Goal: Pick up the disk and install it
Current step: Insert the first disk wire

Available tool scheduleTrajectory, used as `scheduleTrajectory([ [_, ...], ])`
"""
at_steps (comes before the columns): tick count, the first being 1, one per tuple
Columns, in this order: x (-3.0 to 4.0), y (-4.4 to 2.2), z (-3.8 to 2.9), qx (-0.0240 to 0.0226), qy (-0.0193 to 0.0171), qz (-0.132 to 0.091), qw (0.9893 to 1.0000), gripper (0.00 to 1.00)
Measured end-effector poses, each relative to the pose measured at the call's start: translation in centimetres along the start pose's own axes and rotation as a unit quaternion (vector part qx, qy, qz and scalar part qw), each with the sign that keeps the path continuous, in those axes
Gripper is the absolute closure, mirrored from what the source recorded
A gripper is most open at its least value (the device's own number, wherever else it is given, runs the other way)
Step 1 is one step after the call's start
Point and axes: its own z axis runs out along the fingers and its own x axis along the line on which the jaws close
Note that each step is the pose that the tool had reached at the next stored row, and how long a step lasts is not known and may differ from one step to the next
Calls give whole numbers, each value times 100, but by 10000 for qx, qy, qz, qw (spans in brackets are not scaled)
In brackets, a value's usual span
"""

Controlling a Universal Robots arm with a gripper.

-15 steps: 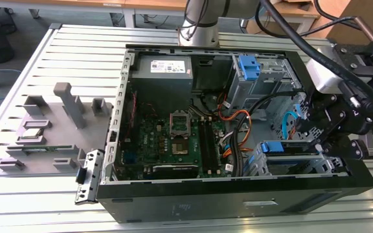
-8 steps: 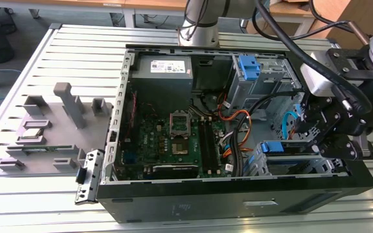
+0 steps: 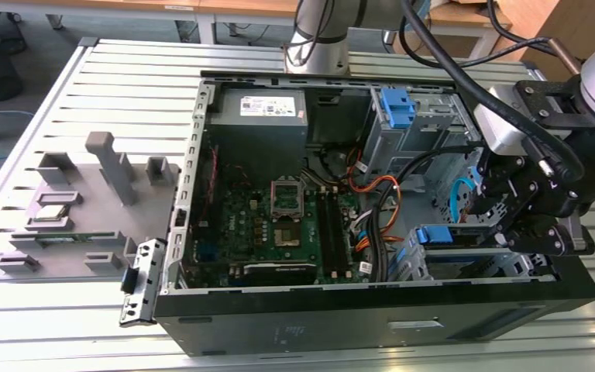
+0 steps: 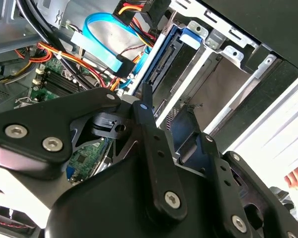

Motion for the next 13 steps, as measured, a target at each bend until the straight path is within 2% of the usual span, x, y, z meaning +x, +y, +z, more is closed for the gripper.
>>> scheduleTrajectory([
  [13,0,0,0,0,10,0,10000,57],
])
